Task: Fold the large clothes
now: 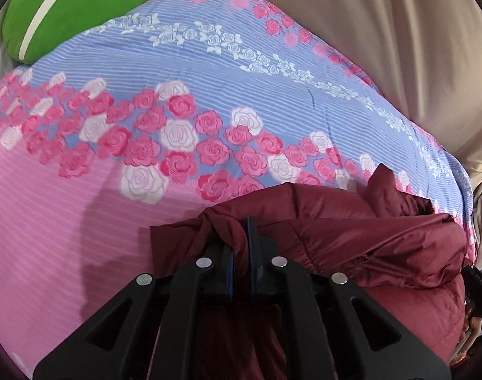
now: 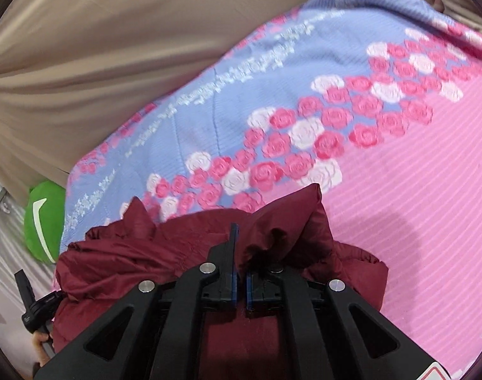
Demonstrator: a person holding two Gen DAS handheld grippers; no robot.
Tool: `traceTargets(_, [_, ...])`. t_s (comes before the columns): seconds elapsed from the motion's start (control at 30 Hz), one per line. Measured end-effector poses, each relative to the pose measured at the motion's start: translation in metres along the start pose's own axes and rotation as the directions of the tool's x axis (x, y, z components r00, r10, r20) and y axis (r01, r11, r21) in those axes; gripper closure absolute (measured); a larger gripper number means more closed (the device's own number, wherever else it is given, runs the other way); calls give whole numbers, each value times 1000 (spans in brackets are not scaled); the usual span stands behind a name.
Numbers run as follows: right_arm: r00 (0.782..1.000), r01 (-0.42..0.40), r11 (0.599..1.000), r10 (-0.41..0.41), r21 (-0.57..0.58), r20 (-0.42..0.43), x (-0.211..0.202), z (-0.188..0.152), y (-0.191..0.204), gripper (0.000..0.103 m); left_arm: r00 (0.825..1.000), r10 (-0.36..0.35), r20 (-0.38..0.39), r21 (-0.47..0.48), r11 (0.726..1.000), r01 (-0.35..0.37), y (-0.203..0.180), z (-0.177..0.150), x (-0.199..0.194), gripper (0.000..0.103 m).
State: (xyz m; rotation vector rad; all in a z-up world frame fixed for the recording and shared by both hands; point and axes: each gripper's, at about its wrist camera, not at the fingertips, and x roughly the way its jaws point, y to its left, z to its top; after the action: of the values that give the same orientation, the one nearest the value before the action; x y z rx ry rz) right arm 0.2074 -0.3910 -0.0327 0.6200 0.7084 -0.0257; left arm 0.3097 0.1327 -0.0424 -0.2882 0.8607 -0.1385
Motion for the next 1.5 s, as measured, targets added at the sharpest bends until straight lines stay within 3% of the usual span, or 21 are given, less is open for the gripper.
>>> traceTargets(0.1, [1000, 2, 1000, -2, 14, -10, 0, 1, -3, 101, 1000, 6, 11, 5, 1000, -6, -2, -1, 1, 95])
traceTargets(0.17, [1000, 9, 1000, -9, 26, 16, -11, 3, -1, 91, 999, 18, 34, -13, 1000, -18, -1, 0, -13, 91])
traceTargets(0.23, [995, 7, 997, -14, 71, 97, -39, 4, -3, 76, 995, 28, 97, -41, 999, -24, 1, 3, -45, 76])
traceTargets(0.3, [983, 3, 998, -14, 60, 185, -75, 2, 5, 71, 984, 52, 173, -55, 998, -43, -1, 4, -77, 34])
traceTargets(0.33, [978, -7, 1000, 3, 16, 210, -88, 0, 15, 71, 964, 79, 255, -55, 996, -67, -7, 1, -106, 28])
traceTargets(0.4, [975, -36, 992, 62, -122, 215, -112, -13, 47, 73, 948, 44, 316, 30, 998, -56, -27, -7, -140, 28])
traceTargets(0.47, [981, -88, 956, 132, -281, 144, -121, -42, 88, 77, 954, -18, 299, 141, 990, -25, -53, -19, -158, 28])
traceTargets(0.57, [978, -200, 869, 208, -453, -32, -110, -102, 142, 79, 975, -149, 164, 338, 937, 86, -104, -59, -163, 28])
traceTargets(0.6, [974, -227, 833, 209, -505, -94, -103, -129, 159, 80, 981, -156, 115, 398, 912, 99, -120, -77, -158, 28])
traceTargets(0.7, [972, -233, 760, 160, -607, -172, -88, -181, 182, 81, 993, -103, 56, 496, 866, 62, -142, -117, -143, 28])
traceTargets(0.77, [978, -200, 747, 109, -634, -179, -82, -197, 178, 84, 999, -23, 24, 531, 848, 7, -143, -139, -125, 31])
traceTargets(0.83, [987, -138, 764, 54, -631, -149, -85, -196, 164, 84, 1000, 22, 0, 499, 866, -19, -128, -144, -117, 31])
traceTargets(0.93, [995, -12, 821, -49, -571, -92, -93, -180, 125, 84, 998, 69, -7, 421, 905, -59, -94, -141, -119, 31])
traceTargets(1.03, [986, 119, 870, -160, -478, -44, -108, -165, 73, 85, 976, 214, 29, 386, 899, -208, -59, -140, -122, 30])
traceTargets(1.07, [982, 148, 880, -184, -452, -38, -112, -162, 59, 87, 974, 226, 17, 365, 906, -216, -48, -139, -123, 26])
traceTargets(1.17, [968, 222, 893, -249, -392, -18, -125, -157, 29, 87, 977, 208, -48, 264, 946, -189, -15, -138, -126, 25])
traceTargets(1.23, [960, 257, 900, -279, -352, -12, -130, -148, 24, 87, 975, 220, -43, 222, 953, -206, -7, -131, -132, 29])
traceTargets(1.4, [973, 231, 940, -220, -250, 72, -140, -87, 31, 74, 992, 116, 55, 182, 976, -124, -19, -73, -145, 29])
traceTargets(1.5, [969, 229, 951, -204, -207, 137, -120, -31, 40, 53, 984, 106, 141, 144, 982, -126, -25, -20, -129, 14])
